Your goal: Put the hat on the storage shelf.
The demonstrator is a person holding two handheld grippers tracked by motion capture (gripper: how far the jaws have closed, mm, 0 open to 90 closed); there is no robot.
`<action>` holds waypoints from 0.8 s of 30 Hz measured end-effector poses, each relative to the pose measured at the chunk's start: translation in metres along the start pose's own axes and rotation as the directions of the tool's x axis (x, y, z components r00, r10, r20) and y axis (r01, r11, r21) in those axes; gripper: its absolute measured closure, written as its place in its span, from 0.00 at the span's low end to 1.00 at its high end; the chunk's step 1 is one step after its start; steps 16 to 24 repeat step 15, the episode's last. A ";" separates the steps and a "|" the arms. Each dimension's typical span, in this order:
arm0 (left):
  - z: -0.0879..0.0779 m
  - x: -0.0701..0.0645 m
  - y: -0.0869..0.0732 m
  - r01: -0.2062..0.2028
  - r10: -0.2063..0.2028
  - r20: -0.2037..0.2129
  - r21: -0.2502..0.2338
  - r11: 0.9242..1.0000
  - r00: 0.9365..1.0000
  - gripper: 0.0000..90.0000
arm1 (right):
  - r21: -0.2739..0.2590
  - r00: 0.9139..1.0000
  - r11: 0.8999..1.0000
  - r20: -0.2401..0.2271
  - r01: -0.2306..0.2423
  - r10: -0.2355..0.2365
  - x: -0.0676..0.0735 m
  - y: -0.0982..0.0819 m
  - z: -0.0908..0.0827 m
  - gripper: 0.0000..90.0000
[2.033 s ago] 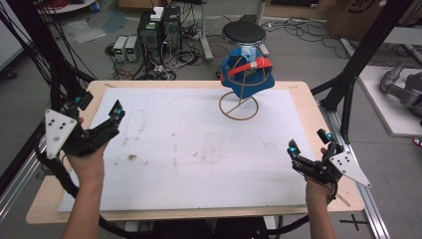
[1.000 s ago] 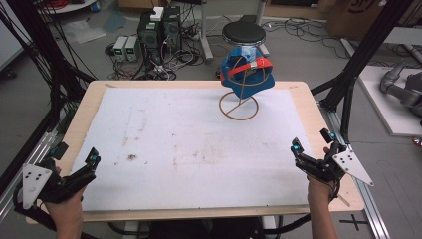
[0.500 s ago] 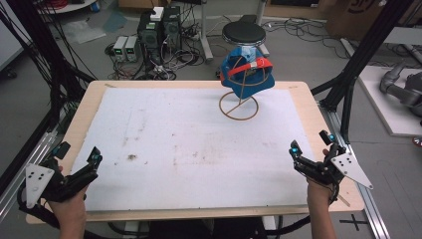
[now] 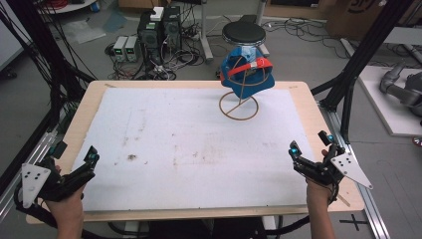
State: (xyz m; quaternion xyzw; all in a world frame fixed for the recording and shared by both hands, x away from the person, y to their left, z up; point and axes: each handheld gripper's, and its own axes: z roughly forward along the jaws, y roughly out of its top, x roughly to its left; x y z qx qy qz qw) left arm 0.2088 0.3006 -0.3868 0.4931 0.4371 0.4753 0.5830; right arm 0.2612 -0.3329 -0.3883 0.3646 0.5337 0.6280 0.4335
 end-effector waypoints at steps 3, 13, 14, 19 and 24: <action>0.000 0.001 0.000 -0.010 0.010 0.000 0.001 1.000 1.000 0.16 | 0.006 1.000 1.000 -0.003 0.001 -0.001 0.001 -0.002 0.001 0.04; 0.001 0.005 -0.001 -0.009 0.009 -0.005 0.001 1.000 1.000 0.16 | -0.010 1.000 1.000 0.004 0.008 -0.008 0.001 -0.002 0.000 0.04; 0.002 0.005 0.000 -0.009 0.009 -0.004 0.001 1.000 1.000 0.16 | -0.008 1.000 1.000 0.006 0.005 -0.005 0.001 -0.002 0.000 0.04; 0.002 0.005 0.000 -0.012 0.012 -0.005 0.004 1.000 1.000 0.16 | -0.007 1.000 1.000 0.003 0.008 -0.008 0.002 -0.002 0.001 0.04; 0.002 0.005 0.000 -0.012 0.012 -0.005 0.004 1.000 1.000 0.16 | -0.007 1.000 1.000 0.003 0.008 -0.008 0.002 -0.002 0.001 0.04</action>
